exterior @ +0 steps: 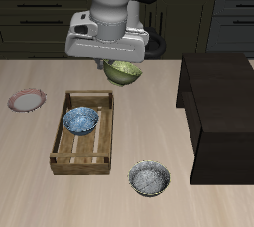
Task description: Place the blue bowl and the green bowl in the wooden tray
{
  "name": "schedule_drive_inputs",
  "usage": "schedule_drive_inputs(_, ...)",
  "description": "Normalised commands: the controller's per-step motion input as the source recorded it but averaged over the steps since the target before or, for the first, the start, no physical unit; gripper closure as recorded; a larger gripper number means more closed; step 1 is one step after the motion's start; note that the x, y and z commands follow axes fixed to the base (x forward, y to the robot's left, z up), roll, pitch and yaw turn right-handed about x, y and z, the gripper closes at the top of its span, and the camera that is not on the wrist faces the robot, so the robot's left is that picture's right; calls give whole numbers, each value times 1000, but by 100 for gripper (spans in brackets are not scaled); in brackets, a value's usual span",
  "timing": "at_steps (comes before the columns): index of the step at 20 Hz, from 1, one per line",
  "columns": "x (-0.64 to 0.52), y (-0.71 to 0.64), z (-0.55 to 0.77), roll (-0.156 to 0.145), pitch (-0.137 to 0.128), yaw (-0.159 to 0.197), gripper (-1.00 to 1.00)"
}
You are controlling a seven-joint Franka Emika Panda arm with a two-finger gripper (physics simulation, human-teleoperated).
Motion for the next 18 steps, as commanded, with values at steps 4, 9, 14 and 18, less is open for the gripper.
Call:
schedule_drive_inputs(4,199,-541,137,-40,-29,-11,100)
schedule_drive_inputs(9,232,-452,39,7,-9,-27,100)
schedule_drive_inputs(14,176,-295,-38,-47,4,10,100)
schedule_drive_inputs(18,152,-308,-196,-33,29,2,100)
